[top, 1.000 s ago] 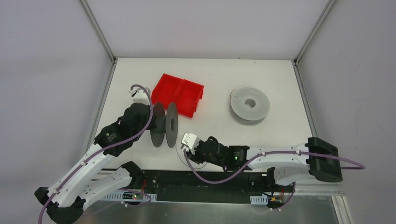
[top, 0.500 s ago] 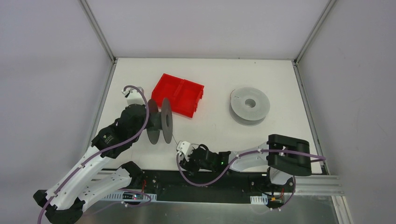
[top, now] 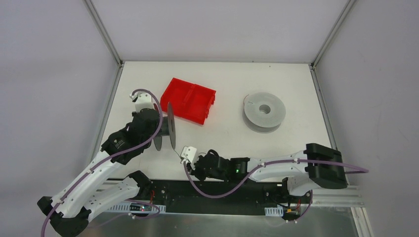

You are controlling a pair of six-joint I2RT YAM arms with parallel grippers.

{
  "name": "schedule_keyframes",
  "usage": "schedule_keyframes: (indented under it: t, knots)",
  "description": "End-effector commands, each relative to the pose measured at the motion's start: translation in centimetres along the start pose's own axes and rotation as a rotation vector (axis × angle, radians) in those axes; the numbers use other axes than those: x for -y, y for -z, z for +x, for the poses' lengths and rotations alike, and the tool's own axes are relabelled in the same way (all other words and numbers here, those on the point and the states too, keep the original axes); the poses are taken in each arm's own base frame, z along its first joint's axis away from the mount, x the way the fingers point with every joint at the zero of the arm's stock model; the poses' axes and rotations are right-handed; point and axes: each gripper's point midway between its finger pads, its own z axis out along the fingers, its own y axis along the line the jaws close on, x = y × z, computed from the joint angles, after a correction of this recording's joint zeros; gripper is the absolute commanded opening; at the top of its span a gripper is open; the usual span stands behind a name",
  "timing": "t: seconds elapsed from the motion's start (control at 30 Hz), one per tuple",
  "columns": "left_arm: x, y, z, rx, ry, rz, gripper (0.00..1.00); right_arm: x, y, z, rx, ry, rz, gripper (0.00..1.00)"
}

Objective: Wrap the cables
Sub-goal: Wrap the cable around the cable reel.

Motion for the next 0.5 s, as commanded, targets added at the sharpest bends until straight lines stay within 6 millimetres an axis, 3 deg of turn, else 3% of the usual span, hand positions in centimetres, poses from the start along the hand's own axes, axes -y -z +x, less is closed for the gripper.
schedule_keyframes:
  t: [0.0,0.2,0.47]
  knots:
    - [-1.0,-0.1,-1.2,0.044,-0.008,-0.057,0.0,1.3,2.6,-7.6,0.139,0.109,0.063,0.0]
    - [0.0,-0.6,0.1,-0.007,-0.095,-0.006,0.0,4.6,4.8,-14.4,0.227,0.212,0.158,0.0]
    - [3.0,-0.3,1.9,-0.095,-0.201,0.187,0.0,9.9,6.0,-17.3,0.249,0.242,0.237,0.0]
